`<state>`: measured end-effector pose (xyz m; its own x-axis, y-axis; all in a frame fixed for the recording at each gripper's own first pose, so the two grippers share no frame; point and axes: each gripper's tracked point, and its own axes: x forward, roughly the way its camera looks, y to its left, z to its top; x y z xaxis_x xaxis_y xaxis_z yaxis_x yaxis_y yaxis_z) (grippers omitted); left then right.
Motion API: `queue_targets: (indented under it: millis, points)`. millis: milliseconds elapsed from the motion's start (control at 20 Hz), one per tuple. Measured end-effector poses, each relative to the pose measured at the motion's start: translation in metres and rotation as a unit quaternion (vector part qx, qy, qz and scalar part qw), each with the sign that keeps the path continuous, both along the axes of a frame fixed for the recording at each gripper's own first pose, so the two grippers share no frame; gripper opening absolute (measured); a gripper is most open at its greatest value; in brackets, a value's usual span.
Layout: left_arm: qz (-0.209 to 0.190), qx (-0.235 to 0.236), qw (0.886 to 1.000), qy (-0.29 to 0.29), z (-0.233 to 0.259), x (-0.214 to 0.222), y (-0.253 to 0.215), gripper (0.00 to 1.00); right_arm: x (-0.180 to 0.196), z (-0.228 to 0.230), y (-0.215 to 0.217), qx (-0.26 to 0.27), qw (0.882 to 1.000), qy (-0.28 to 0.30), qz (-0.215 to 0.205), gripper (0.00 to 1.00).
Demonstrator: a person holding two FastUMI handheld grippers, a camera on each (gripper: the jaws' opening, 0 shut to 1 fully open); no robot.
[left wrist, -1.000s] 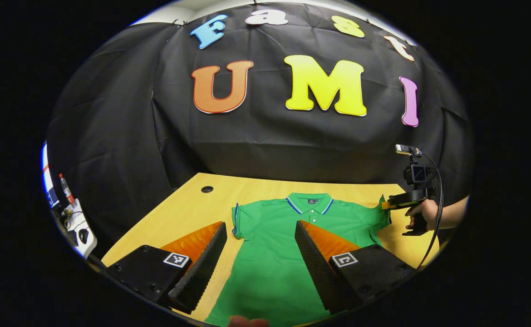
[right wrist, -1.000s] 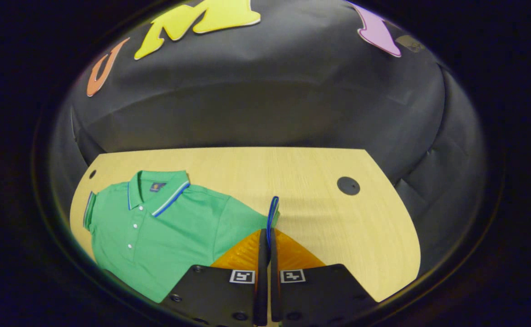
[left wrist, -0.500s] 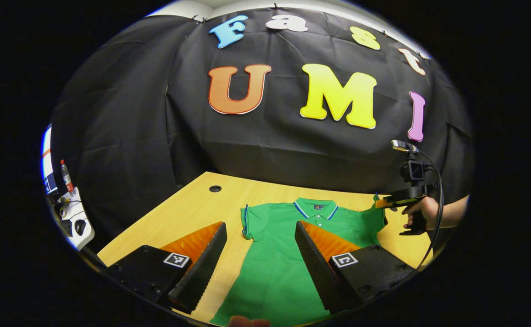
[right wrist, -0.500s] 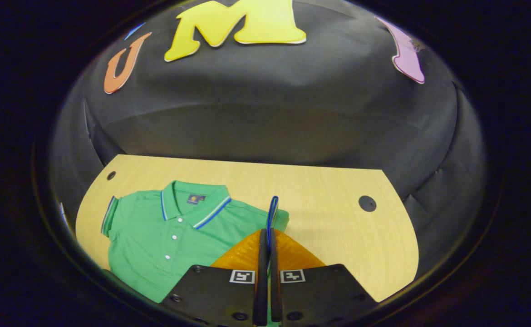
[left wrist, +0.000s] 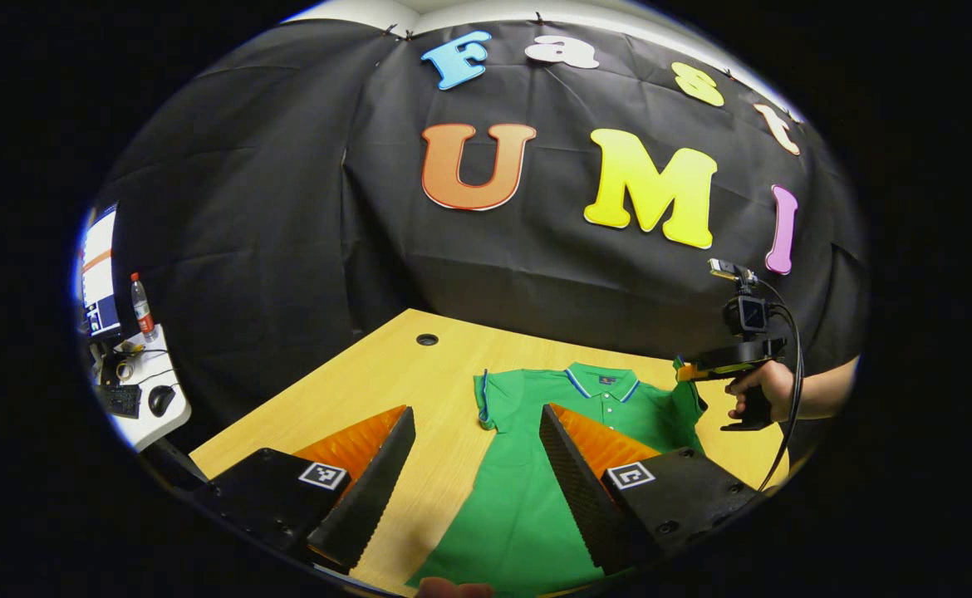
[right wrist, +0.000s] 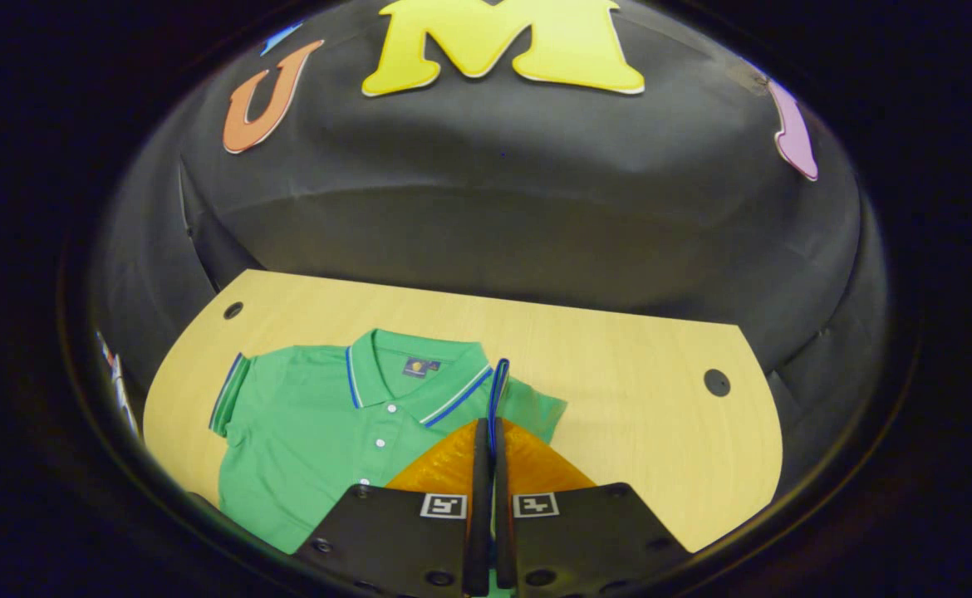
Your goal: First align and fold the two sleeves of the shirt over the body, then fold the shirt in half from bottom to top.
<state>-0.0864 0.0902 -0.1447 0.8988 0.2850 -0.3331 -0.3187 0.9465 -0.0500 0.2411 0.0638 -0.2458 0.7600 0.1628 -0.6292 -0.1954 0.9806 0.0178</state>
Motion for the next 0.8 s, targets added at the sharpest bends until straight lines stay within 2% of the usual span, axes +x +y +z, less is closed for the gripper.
queue_targets:
  millis: [350,650,700,750,800]
  points:
    - [0.026,-0.001,1.000,0.006,-0.004,-0.018,0.013,0.98,0.000,-0.020,0.024,-0.013,1.000,0.018,0.022,0.06]
    - [0.039,-0.006,0.999,0.020,-0.013,-0.027,0.019,0.98,0.004,-0.046,0.040,-0.026,0.999,0.038,0.022,0.04]
    - [0.041,-0.007,0.999,0.023,-0.015,-0.028,0.020,0.98,0.004,-0.050,0.043,-0.027,0.998,0.042,0.022,0.08]
    - [0.043,-0.006,0.999,0.024,-0.015,-0.030,0.023,0.98,0.004,-0.054,0.047,-0.027,0.998,0.046,0.024,0.05]
    - [0.045,-0.006,0.999,0.025,-0.017,-0.031,0.024,0.98,0.004,-0.058,0.049,-0.027,0.998,0.049,0.025,0.08]
